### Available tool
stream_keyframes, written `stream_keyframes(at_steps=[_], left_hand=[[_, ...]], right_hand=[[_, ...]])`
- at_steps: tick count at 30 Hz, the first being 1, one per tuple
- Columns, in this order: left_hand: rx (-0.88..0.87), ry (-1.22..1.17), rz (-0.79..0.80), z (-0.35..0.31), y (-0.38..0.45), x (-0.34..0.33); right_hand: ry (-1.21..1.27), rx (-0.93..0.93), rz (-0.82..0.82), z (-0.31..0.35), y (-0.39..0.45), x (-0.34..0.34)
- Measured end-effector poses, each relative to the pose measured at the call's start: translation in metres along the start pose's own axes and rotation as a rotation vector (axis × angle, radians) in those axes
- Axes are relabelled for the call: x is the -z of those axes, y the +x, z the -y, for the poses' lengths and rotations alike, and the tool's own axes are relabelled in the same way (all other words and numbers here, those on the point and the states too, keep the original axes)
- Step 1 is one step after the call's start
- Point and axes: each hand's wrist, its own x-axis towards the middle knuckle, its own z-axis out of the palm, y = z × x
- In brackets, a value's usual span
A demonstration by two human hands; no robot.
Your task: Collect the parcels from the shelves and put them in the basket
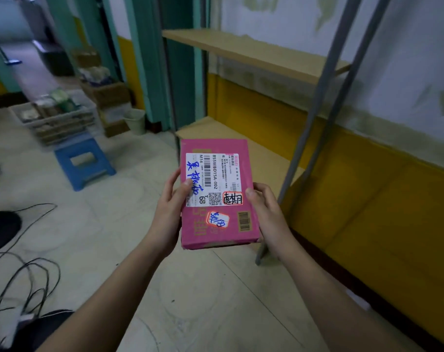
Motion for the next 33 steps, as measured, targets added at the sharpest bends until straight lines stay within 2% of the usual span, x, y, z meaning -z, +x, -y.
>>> stream_keyframes(at_steps=[8, 16, 22, 27, 33], left_hand=[[0.115, 0.029, -0.14, -0.024, 0.083, 0.095], [0.329, 0.19, -0.095, -0.05, 0.22, 0.183], [0.306, 0.187, -0.239, -0.084, 0.319, 0.218], [0.274, 0.131, -0.373, -0.096, 0.37, 0.262], [0.266, 0.069, -0.306, -0.113, 0.419, 0.345]], right_hand=[[0.019, -0.07, 0.131, -0.025, 0.119, -0.084], [0.009, -0.125, 0.268, -0.047, 0.305, -0.141], [-0.029, -0.178, 0.393, -0.036, 0.439, -0.193], [-0.036, -0.21, 0.493, -0.032, 0.521, -0.251], [-0.102, -0.206, 0.6, -0.038, 0.604, -0.342]])
